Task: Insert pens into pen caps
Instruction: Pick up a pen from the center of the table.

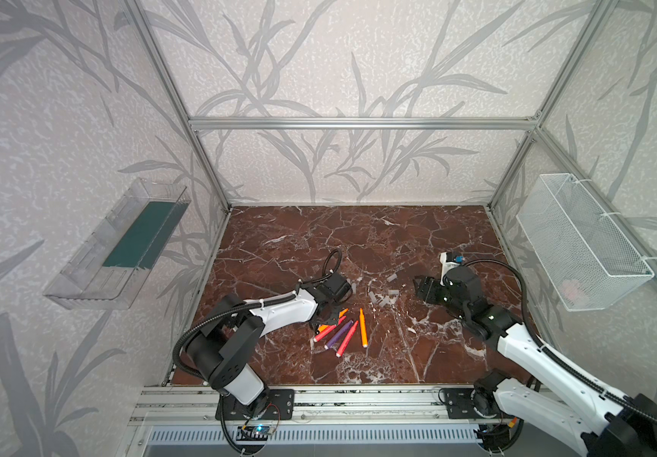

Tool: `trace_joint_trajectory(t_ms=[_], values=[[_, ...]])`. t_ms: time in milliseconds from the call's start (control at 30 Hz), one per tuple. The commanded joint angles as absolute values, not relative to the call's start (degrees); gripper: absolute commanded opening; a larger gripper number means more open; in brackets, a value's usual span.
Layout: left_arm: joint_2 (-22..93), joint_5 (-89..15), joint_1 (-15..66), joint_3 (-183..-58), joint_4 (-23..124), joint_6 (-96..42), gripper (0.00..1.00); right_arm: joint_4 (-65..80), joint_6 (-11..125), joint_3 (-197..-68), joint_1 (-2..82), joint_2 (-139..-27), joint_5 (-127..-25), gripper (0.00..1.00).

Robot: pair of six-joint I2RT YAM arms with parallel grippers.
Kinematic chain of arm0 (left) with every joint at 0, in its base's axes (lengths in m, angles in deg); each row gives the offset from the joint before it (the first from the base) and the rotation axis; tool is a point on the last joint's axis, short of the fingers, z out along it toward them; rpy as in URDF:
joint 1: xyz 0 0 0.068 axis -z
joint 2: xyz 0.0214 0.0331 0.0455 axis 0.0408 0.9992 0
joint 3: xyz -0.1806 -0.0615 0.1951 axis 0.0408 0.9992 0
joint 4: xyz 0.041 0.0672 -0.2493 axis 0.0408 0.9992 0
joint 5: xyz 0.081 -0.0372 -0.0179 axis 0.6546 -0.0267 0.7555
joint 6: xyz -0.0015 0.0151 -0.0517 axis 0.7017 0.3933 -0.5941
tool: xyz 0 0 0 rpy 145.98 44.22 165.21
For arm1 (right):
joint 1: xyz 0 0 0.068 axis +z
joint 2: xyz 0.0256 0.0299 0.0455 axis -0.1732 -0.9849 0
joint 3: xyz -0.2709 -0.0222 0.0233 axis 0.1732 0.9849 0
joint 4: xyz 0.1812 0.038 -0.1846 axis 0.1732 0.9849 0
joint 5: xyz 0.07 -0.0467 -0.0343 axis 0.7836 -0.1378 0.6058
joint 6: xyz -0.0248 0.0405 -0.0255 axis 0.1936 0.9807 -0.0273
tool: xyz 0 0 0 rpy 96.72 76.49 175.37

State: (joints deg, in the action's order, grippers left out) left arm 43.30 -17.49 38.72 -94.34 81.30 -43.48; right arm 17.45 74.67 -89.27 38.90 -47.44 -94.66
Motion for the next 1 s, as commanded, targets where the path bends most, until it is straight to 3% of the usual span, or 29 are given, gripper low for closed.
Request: trace_joint_trajectory(t_ms=[0,633,867,967], values=[[42.4,-19.0,38.6,-91.8,82.6,-45.1,0.29,19.3,75.3,-88.4,39.8,-44.9,-95.2,0.75],[35.2,-18.3,38.4,-86.7,79.8,-46.3,0.13,23.0,75.4,-86.9,40.8,-37.2,-96.0,0.74],[28.6,-15.7,36.7,-84.0,78.7,-46.3,0.00,17.0,75.3,-85.8,41.1,-41.4,-95.2,0.74],[27.5,-16.4,35.5,-83.2,76.6,-45.6,0.00,14.6,75.4,-87.2,42.2,-45.9,-94.9,0.74]])
